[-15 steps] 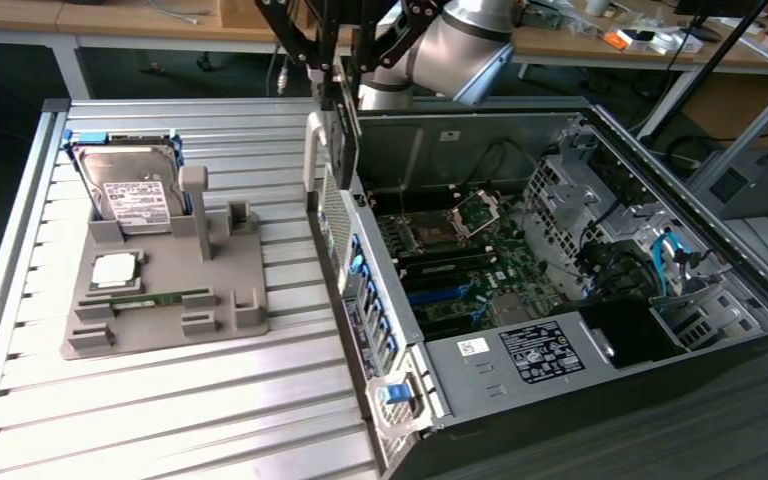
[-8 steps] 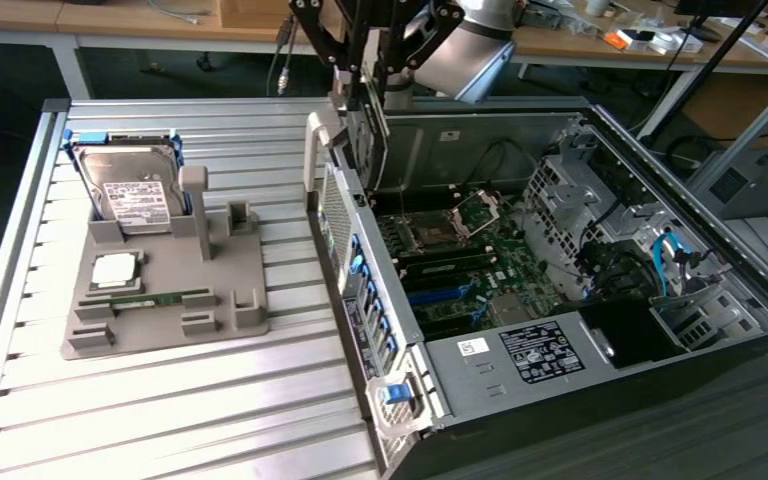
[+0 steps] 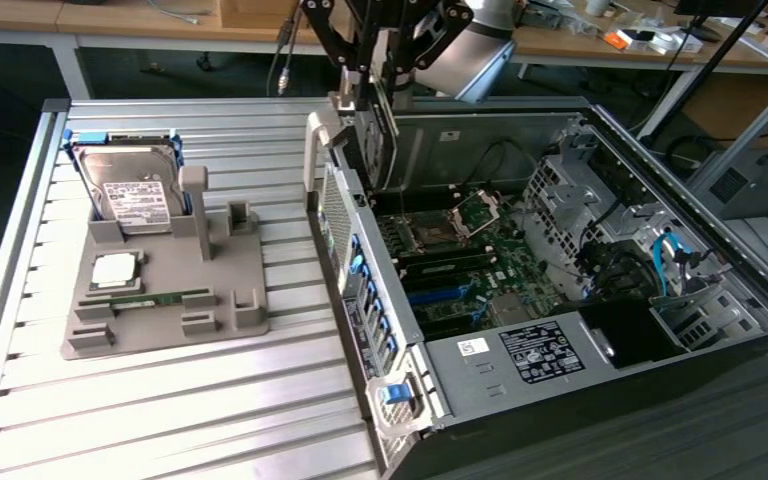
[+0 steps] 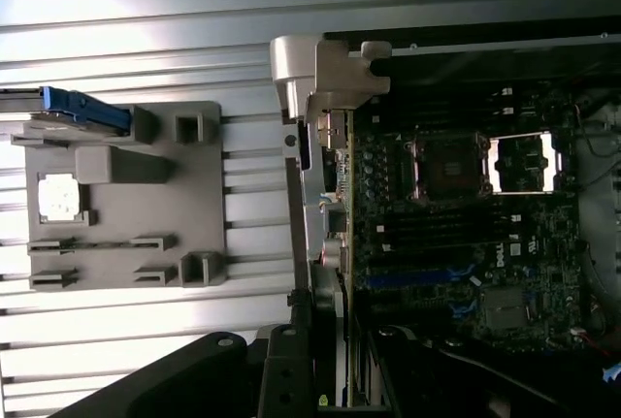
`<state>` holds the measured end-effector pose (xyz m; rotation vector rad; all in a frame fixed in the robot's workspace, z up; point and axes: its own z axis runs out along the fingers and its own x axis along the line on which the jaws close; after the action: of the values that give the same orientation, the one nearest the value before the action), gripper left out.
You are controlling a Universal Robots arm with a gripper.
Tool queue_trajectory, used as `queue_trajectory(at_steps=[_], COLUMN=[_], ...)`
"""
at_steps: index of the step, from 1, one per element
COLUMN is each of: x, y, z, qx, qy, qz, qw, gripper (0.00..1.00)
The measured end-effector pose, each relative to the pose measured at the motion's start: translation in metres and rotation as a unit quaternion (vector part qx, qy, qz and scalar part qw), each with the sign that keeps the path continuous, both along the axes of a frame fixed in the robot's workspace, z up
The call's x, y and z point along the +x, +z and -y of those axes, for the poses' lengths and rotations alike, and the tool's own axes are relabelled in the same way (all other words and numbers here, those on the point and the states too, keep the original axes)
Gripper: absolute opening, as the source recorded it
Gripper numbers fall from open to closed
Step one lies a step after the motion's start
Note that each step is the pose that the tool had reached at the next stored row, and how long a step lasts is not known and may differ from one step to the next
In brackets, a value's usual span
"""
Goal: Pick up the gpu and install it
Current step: 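Pick up the gpu and move the gpu toward the slot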
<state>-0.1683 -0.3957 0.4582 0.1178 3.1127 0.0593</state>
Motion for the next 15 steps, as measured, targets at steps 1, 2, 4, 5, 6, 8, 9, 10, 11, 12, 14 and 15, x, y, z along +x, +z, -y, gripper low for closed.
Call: queue_trajectory(at_steps=[1,2,4,5,6,8,9,10,11,12,14,15], x=[0.001,0.002,0.004,0.005,0.006,0.008,0.008,0.01,0.011,0.012,0.014,0.015], y=[0.0,0.0,-0.0001,-0.0001,-0.0001,-0.0002,-0.0003,-0.0003,-0.0004,-0.0004,-0.0005,-0.0005], z=[0.0,0.0,0.0,0.0,0.0,0.0,0.0,0.0,0.0,0.0,0.0,0.0], qx=[0.0,0.0,0.0,0.0,0.0,0.0,0.0,0.0,0.0,0.0,0.0,0.0], qy=[0.0,0.0,0.0,0.0,0.0,0.0,0.0,0.0,0.0,0.0,0.0,0.0], qz=[0.0,0.0,0.0,0.0,0.0,0.0,0.0,0.0,0.0,0.0,0.0,0.0], qw=[1.0,1.0,1.0,1.0,1.0,1.0,1.0,1.0,1.0,1.0,1.0,1.0], gripper=[0.27,0.27,0.27,0.27,0.27,0.27,0.27,0.27,0.27,0.27,0.27,0.27])
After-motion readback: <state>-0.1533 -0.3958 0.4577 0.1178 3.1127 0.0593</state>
